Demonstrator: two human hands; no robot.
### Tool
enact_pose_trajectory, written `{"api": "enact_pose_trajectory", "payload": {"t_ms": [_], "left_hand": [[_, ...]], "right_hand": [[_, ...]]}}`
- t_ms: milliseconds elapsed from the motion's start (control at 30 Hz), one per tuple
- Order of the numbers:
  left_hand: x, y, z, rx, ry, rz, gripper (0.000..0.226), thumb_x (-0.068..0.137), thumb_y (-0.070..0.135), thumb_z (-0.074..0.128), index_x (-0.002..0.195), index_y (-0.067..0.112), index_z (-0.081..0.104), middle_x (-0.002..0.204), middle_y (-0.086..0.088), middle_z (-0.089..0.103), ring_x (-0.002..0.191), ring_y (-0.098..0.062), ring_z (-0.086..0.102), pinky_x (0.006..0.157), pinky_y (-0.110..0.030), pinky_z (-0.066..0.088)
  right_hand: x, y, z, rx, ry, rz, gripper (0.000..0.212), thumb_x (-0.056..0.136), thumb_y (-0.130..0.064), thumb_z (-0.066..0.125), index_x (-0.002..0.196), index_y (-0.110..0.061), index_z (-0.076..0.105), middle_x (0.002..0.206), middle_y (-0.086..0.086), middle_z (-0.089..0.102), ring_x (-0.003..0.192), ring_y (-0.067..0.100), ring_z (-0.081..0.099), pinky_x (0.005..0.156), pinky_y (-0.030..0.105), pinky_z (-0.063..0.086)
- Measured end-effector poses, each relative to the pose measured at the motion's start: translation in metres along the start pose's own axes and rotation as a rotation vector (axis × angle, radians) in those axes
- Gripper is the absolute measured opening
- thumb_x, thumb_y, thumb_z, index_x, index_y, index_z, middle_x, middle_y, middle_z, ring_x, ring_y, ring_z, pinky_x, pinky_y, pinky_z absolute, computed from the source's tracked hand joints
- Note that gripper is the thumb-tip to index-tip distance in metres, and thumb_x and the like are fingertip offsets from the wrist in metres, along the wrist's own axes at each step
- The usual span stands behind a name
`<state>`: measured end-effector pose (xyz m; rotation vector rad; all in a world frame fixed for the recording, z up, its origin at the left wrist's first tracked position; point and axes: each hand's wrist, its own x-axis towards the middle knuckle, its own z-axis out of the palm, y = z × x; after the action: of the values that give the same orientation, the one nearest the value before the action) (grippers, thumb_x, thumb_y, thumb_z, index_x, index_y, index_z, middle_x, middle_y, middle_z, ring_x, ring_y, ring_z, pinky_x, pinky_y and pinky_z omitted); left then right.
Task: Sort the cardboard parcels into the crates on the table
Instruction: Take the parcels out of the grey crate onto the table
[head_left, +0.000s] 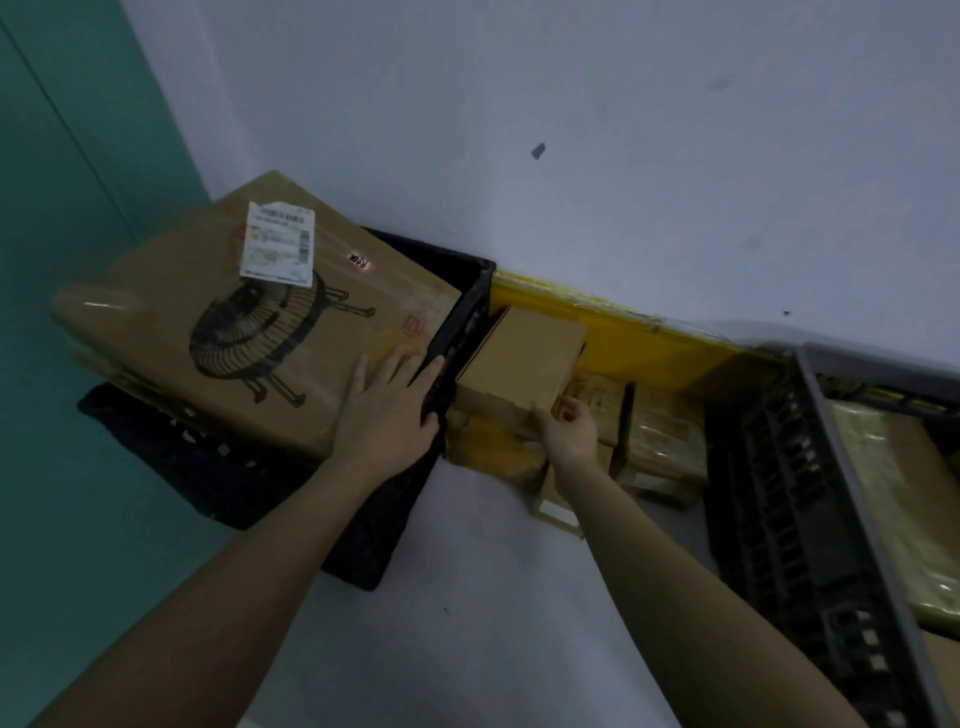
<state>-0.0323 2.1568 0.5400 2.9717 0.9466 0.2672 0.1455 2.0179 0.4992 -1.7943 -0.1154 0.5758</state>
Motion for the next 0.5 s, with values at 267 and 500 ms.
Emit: {"api": "enact_pose_trajectory", "payload": {"t_ms": [267, 500], "left_hand": [[0.003, -0.001, 0.006, -0.023, 0.021, 0.008, 0.070, 0.097, 0.044, 0.042, 0.158, 0.031, 0.011, 0.165, 0.005, 0.017, 0.151, -0.018, 0.008, 0.121, -0.052, 0.001], [0.003, -0.002, 0.005, -0.021, -0.013, -0.002, 0.071, 0.097, 0.045, 0.043, 0.158, 0.033, 0.010, 0.165, 0.006, 0.015, 0.152, -0.017, 0.007, 0.120, -0.049, -0.001]], "right_hand": [[0.009, 0.001, 0.027, -0.108, -0.026, -0.114, 0.051, 0.097, -0.028, 0.061, 0.144, -0.013, 0.048, 0.134, 0.005, 0.060, 0.111, 0.018, 0.058, 0.098, 0.043, 0.054], [0.002, -0.013, 0.007, -0.244, -0.135, -0.103, 0.063, 0.102, -0.045, 0.044, 0.154, -0.011, 0.030, 0.150, 0.008, 0.044, 0.131, 0.025, 0.048, 0.097, 0.035, 0.044]]}}
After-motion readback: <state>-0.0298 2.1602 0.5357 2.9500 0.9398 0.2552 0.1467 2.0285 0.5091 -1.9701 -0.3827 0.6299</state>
